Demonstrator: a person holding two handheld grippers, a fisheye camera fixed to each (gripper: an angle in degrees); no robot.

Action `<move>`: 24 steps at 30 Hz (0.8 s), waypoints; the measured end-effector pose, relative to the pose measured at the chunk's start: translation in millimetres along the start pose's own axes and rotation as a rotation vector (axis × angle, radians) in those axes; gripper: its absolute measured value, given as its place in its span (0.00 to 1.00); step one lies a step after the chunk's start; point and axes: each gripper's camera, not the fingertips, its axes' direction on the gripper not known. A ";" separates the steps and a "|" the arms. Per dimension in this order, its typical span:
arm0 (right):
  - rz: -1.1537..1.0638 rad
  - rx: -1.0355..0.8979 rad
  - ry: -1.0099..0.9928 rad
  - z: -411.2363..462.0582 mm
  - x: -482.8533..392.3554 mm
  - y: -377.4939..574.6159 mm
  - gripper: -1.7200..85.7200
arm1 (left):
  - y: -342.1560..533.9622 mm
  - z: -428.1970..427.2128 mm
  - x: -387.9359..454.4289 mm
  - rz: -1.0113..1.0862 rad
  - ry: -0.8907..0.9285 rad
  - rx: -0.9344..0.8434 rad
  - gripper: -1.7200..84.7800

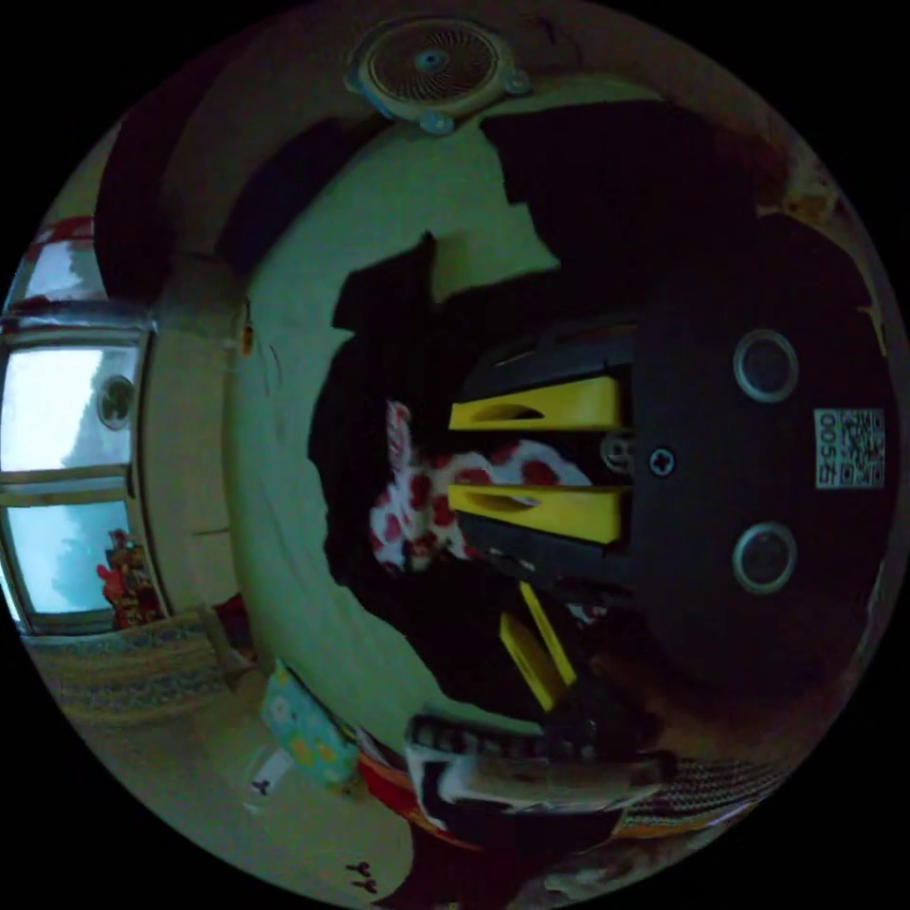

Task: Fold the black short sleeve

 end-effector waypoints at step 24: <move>-0.062 -0.143 0.016 8.2 -153.3 23.7 0.01 | -4.9 -74.1 -132.7 -0.142 -0.097 0.100 0.03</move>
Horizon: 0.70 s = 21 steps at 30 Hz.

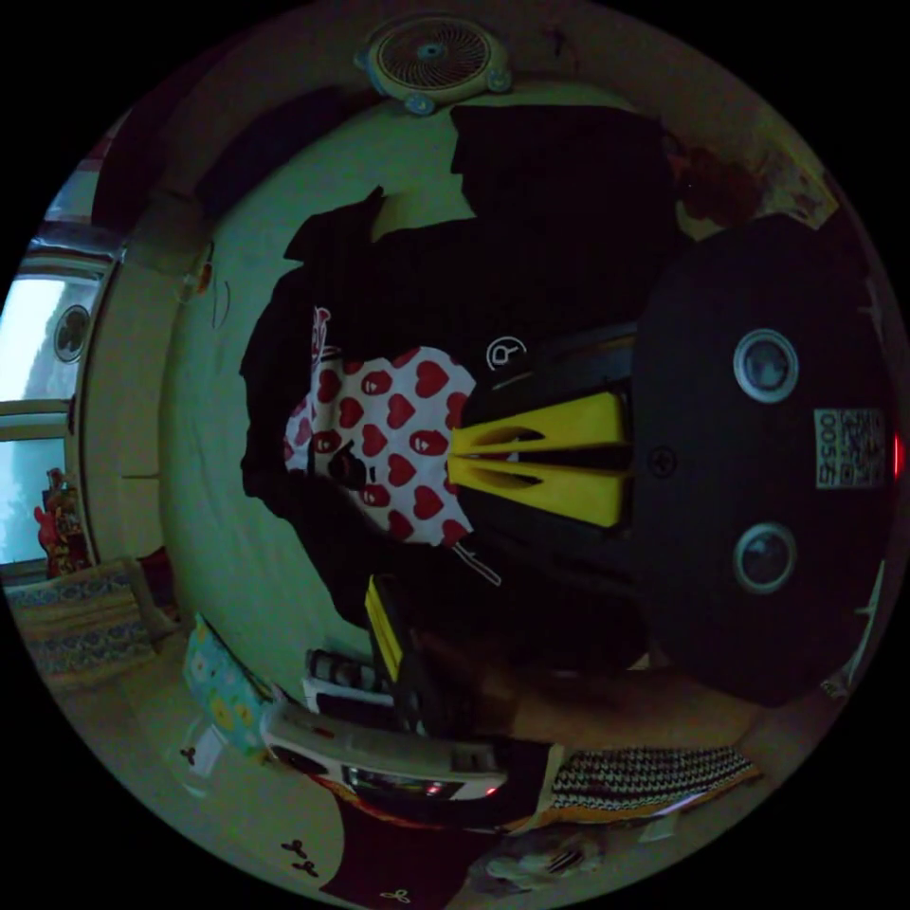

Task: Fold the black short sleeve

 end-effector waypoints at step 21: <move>-0.081 -0.043 0.084 5.9 -101.5 16.7 0.01 | 34.8 -96.8 -137.0 -0.242 -0.090 0.072 0.03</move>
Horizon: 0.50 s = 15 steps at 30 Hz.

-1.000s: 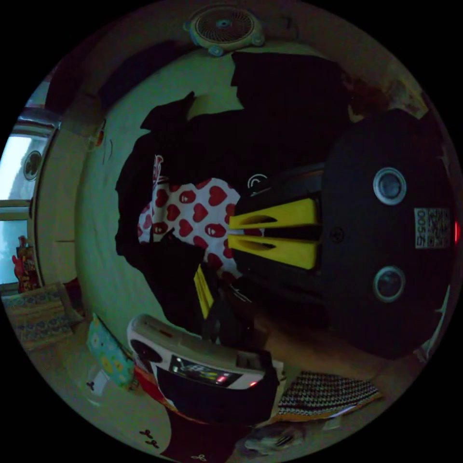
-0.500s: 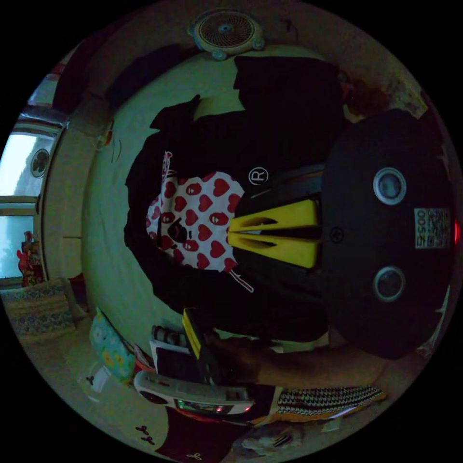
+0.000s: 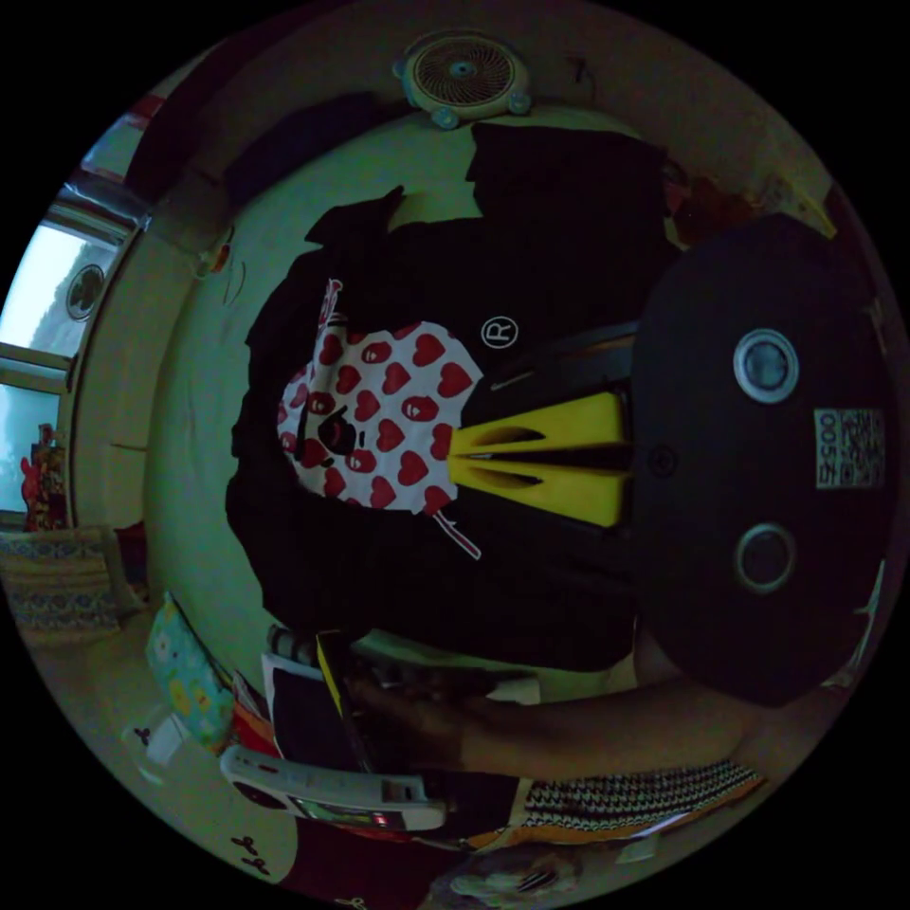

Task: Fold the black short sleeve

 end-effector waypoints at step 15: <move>0.008 -0.008 -0.065 -4.9 -7.7 10.8 0.01 | -39.1 -75.5 -64.0 -0.025 -0.171 -0.048 0.06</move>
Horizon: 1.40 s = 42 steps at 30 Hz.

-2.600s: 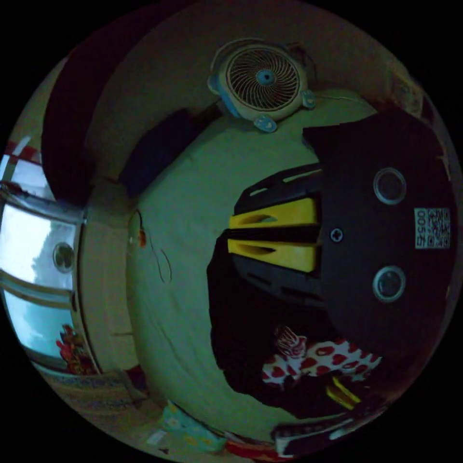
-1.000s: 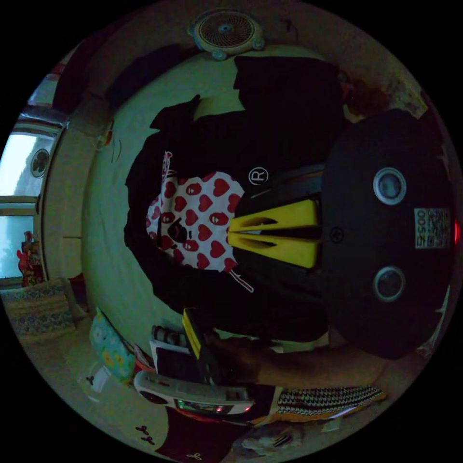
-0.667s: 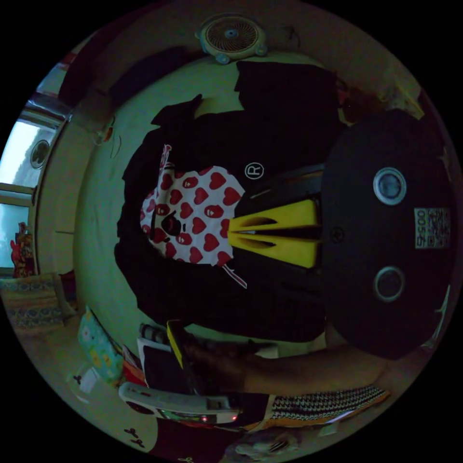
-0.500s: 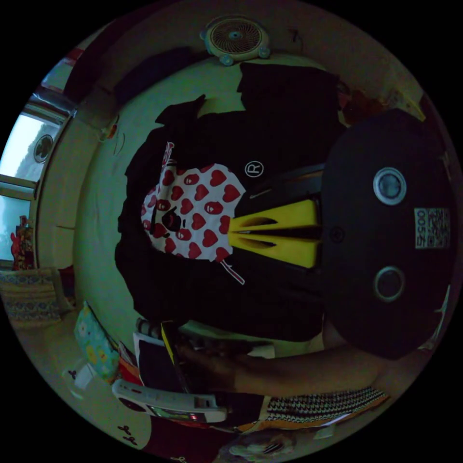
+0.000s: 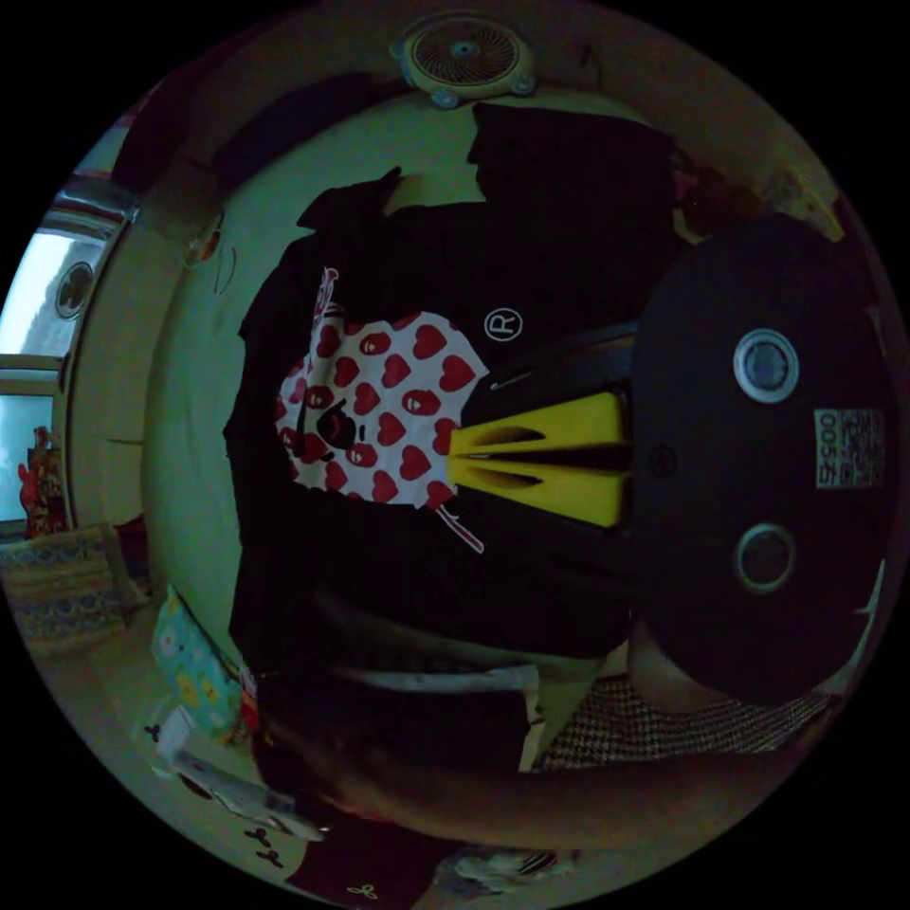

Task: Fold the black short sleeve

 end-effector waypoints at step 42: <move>0.077 0.027 0.088 -3.8 14.5 35.1 0.01 | 174.7 -131.8 126.6 0.147 0.235 -0.039 0.01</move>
